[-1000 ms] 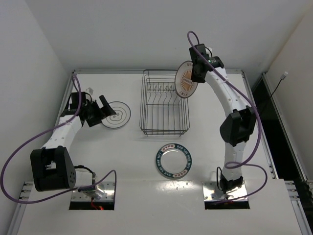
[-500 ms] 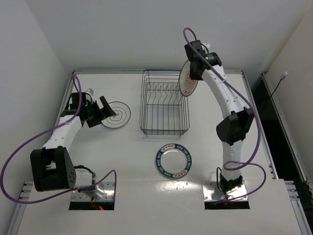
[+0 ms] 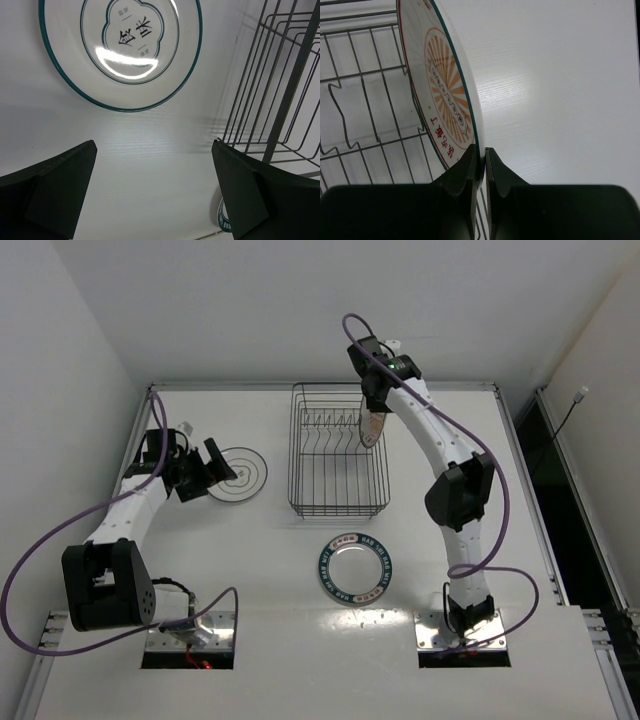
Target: Load the plates into the dish rack
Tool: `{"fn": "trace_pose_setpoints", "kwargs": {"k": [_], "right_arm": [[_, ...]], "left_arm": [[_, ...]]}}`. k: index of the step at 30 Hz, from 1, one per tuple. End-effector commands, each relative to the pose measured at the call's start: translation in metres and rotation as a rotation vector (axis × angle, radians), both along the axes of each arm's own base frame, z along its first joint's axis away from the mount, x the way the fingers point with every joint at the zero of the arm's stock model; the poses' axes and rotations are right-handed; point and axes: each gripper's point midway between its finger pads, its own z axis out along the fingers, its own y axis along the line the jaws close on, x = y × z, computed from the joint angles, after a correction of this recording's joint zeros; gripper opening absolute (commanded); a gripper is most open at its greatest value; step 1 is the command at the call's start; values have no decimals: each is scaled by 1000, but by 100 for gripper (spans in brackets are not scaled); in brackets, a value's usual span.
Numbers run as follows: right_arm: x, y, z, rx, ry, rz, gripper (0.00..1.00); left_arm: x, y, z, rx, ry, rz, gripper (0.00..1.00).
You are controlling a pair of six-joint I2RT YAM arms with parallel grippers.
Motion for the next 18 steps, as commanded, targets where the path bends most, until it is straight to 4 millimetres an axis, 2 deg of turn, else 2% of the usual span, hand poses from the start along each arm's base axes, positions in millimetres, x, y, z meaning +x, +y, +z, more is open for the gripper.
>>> {"fn": "trace_pose_setpoints", "kwargs": {"k": [1,2,5,7,9,10,15,18], "right_arm": [[3,6,5,-47,-10,18,0],[3,6,5,-56,-5,28,0],[-5,21,-17,-42,56,73,0],[-12,28,-32,-6,103,104,0],[-17,39,-32,71,103,135,1],[-24,42,-41,94,127,136,1],[-28,60,-33,240,105,174,2],[-32,70,-27,291,119,208,6]], "left_arm": [[10,6,17,20,-52,7,100],[10,6,17,20,-52,7,100],[10,6,17,20,-52,7,100],[7,6,8,17,-32,7,100],[7,7,2,-1,-19,16,100],[9,5,-4,-18,-14,18,100],[14,-1,-1,-80,-42,23,100],[12,-8,-11,-123,-15,19,100]]}}
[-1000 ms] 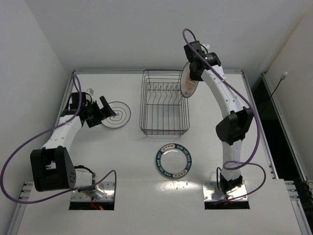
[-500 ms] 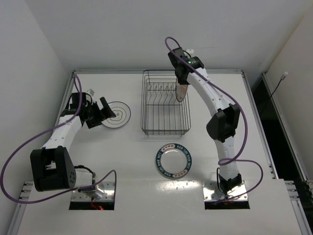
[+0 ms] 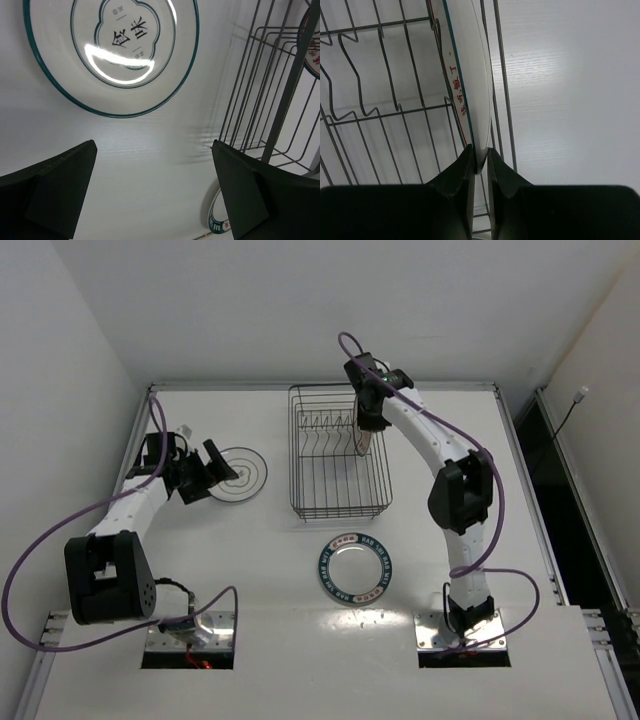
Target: Load the plates into the dish rack
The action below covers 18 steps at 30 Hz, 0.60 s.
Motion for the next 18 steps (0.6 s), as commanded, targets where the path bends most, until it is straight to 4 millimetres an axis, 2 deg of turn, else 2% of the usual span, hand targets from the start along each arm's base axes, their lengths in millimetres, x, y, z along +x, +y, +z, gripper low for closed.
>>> {"fn": "trace_pose_setpoints", "kwargs": {"k": [1,2,3,4,5,6,8,9,13,14,16,17,18], "right_arm": [[-9,27,30,171,1,79,9],[-10,28,33,180,1,84,14],[-9,28,45,189,-21,86,19],[-9,22,54,188,-33,85,32],[-9,22,67,199,-61,87,39],[-11,16,86,209,-95,105,52],[-15,8,108,215,-139,109,61],[-23,2,130,235,-171,125,65],[-43,-9,151,260,-194,160,70],[-55,-19,157,262,-204,150,70],[-68,-18,164,286,-216,182,70],[-81,-26,167,286,-218,186,70],[-86,-28,169,289,-227,187,70]], "left_arm": [[9,-8,-2,-73,-22,-9,100],[11,-8,0,-98,-38,-9,99],[10,-10,-7,-110,-27,-17,98],[10,-8,-12,-129,-14,-3,98],[10,-10,-12,-160,-33,-7,98],[6,-8,-21,-181,-17,8,98],[9,-3,-27,-224,-25,38,98],[6,-4,-35,-251,-10,40,98],[3,1,-44,-252,6,72,98],[4,6,-43,-241,-3,88,98],[7,9,-43,-232,-8,109,98],[11,13,-45,-239,-10,126,98],[11,12,-49,-246,-4,133,98]]}}
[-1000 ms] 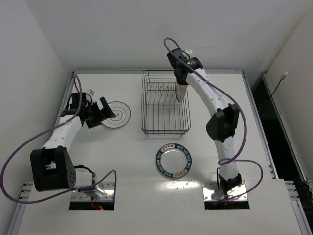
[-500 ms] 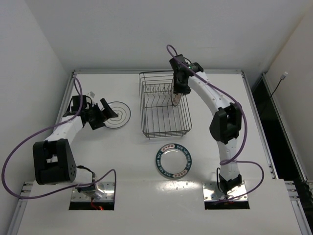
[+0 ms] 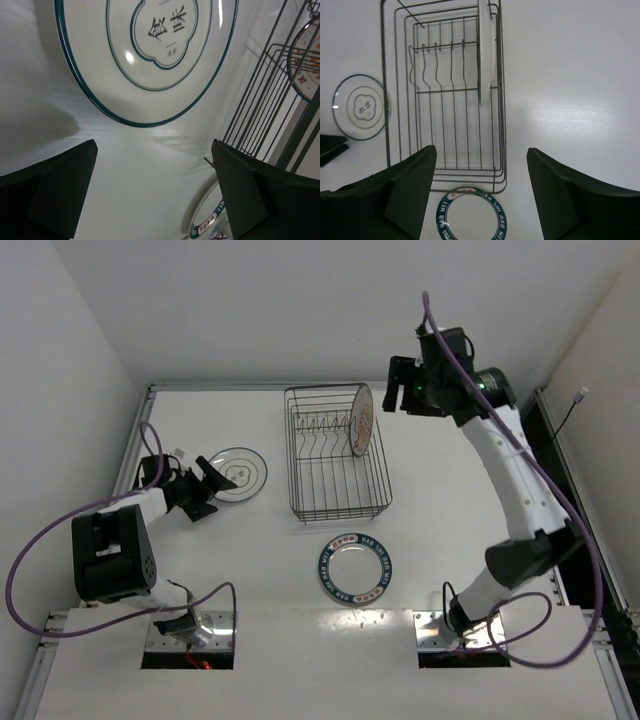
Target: Load the plates into the dish rack
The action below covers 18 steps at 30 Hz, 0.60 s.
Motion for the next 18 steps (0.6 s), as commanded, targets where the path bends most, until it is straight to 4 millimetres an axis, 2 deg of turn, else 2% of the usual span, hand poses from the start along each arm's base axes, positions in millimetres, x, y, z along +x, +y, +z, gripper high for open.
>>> {"fn": "trace_pose_setpoints", "kwargs": {"k": [1,2,3,4,7,8,11,14,18], "right_arm": [[-30,-5,-5,13,25,58,70],[-35,-7,-3,15,21,58,70],[-38,-11,-2,21,20,54,70],[-45,-13,0,23,14,54,70],[-48,-23,7,22,-5,40,70],[-48,-23,7,22,-5,40,70],[-46,-37,8,8,-7,15,71],[-45,-42,14,10,-16,5,71],[-44,-46,14,16,-14,6,71]], "left_arm": [[21,9,8,-10,-82,46,98],[21,7,5,-28,-79,49,94],[30,13,9,-38,-110,79,89],[31,11,3,-57,-101,84,73],[39,14,-2,-76,-102,119,42],[38,13,-11,-92,-69,131,40],[38,13,-16,-94,-60,131,38],[39,17,-24,-77,-30,141,38],[41,19,-22,-64,-21,141,40]]}}
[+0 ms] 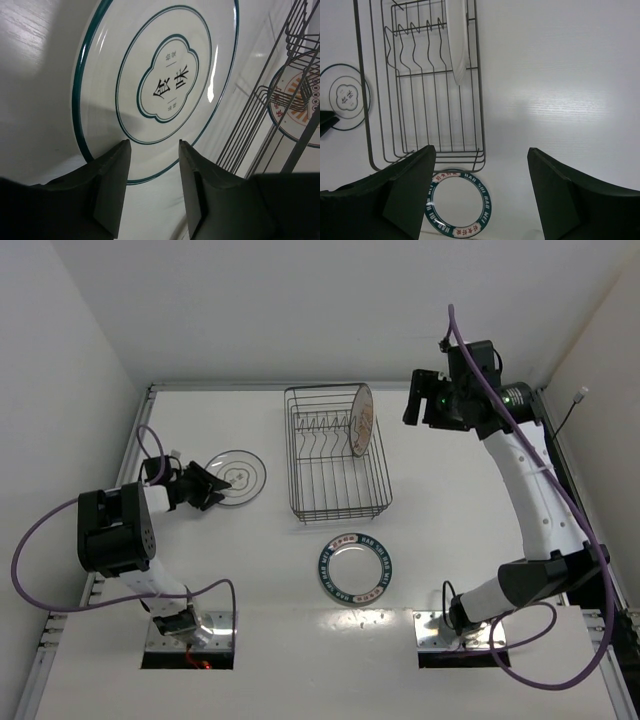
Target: Load the plates into the dish rack
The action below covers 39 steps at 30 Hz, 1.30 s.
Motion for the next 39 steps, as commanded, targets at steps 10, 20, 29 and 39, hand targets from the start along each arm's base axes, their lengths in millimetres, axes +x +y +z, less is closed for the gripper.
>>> {"fn": "trace_pose_setpoints", "kwargs": {"k": [10,20,29,39], "right_arm": [[-1,-4,7,41,-26,16,71],[2,-6,4,69,-20,20,71],[3,-12,0,74,-10,7,71],[2,-21,-3,98,4,-5,71]], "left_arm": [[16,19,49,108,-90,16,73],[-18,32,31,199,30,98,79],[-16,23,-3,116,91,97,77],[2,7,-34,-10,99,14,15]]}}
